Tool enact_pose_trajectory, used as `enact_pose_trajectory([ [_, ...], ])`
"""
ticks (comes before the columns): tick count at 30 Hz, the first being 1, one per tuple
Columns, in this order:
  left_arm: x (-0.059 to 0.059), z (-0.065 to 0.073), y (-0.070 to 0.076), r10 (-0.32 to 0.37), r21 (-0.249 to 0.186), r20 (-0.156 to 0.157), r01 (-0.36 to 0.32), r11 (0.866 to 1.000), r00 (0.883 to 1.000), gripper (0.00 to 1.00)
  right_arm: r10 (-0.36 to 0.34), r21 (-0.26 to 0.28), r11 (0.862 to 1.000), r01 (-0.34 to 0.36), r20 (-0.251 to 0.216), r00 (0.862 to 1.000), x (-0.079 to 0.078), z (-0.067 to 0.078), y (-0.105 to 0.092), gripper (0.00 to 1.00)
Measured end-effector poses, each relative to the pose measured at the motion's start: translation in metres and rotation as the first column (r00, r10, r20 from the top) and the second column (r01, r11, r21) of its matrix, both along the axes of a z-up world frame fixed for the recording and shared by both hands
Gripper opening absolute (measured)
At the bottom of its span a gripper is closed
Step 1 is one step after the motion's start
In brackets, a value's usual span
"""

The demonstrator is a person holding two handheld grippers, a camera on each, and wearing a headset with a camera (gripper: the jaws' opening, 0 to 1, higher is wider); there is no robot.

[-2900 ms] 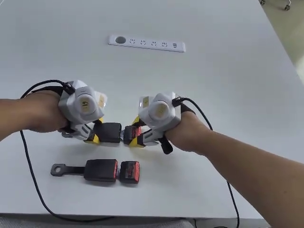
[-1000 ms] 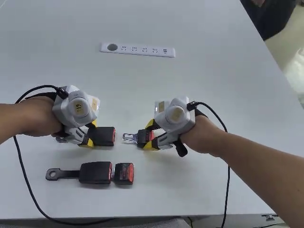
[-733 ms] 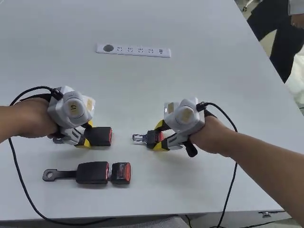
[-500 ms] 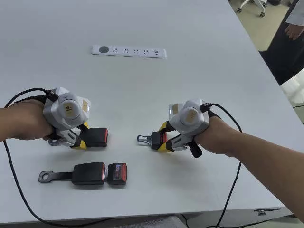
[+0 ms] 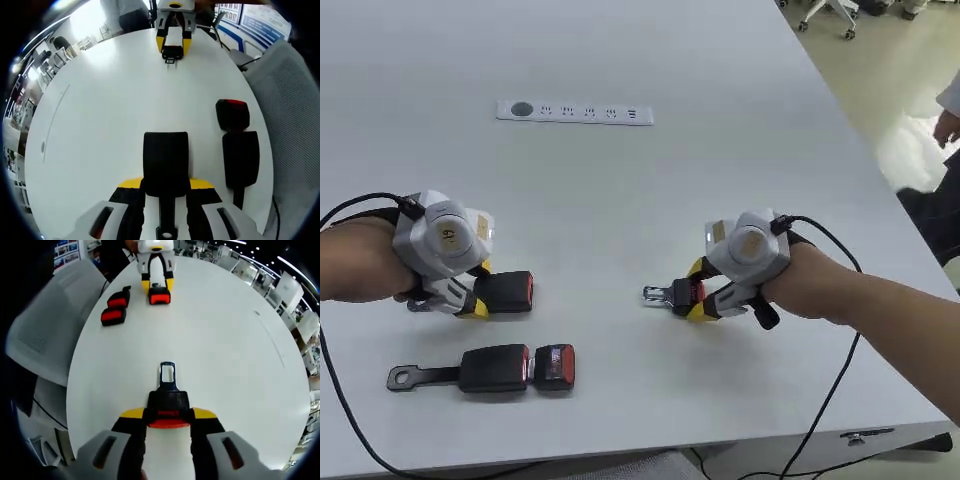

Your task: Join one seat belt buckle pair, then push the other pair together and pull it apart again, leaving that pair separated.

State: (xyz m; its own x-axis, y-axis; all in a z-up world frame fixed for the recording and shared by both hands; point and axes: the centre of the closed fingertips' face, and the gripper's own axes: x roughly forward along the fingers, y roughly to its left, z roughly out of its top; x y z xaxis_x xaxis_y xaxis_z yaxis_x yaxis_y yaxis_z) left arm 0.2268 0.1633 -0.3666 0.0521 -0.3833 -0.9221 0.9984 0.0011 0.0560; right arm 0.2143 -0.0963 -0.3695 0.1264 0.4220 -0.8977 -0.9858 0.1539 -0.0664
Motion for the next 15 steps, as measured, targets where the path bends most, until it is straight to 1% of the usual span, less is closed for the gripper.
enact_pose_trajectory([
  [6, -0.0008, 0.0004, -0.0006, -0.007, 0.014, 0.004, 0.007, 1.0, 1.0, 0.32, 0.023, -0.039, 0.999, -0.022, 0.019, 1.0, -0.0012, -0.0028, -0.0014, 0.35],
  [8, -0.0008, 0.0004, -0.0005, -0.002, 0.017, 0.005, 0.002, 1.0, 1.0, 0.32, 0.019, -0.04, 0.999, -0.018, 0.019, 1.0, -0.0015, -0.0025, -0.0015, 0.36],
  [10, -0.0016, 0.0009, -0.0011, -0.01, 0.022, 0.016, 0.009, 1.0, 1.0, 0.32, 0.015, -0.04, 0.999, -0.014, 0.023, 1.0, -0.001, -0.0028, -0.002, 0.36],
  [11, -0.0021, 0.0011, -0.0016, -0.009, 0.026, 0.023, 0.008, 1.0, 1.0, 0.32, 0.002, -0.037, 0.999, -0.001, 0.033, 0.999, 0.001, -0.0025, -0.0022, 0.38],
  [12, -0.0023, 0.0013, -0.0019, -0.009, 0.029, 0.028, 0.008, 1.0, 1.0, 0.32, -0.005, -0.038, 0.999, 0.007, 0.045, 0.999, 0.003, -0.0021, -0.0029, 0.4],
  [13, -0.0019, 0.0019, -0.0022, -0.017, 0.032, 0.041, 0.016, 0.999, 0.999, 0.33, -0.015, -0.036, 0.999, 0.017, 0.058, 0.998, 0.0051, -0.0014, -0.0033, 0.43],
  [15, -0.0001, 0.0025, -0.0018, -0.008, 0.03, 0.057, 0.006, 1.0, 0.998, 0.34, -0.043, -0.033, 0.998, 0.046, 0.073, 0.996, 0.0068, -0.0005, -0.0047, 0.47],
])
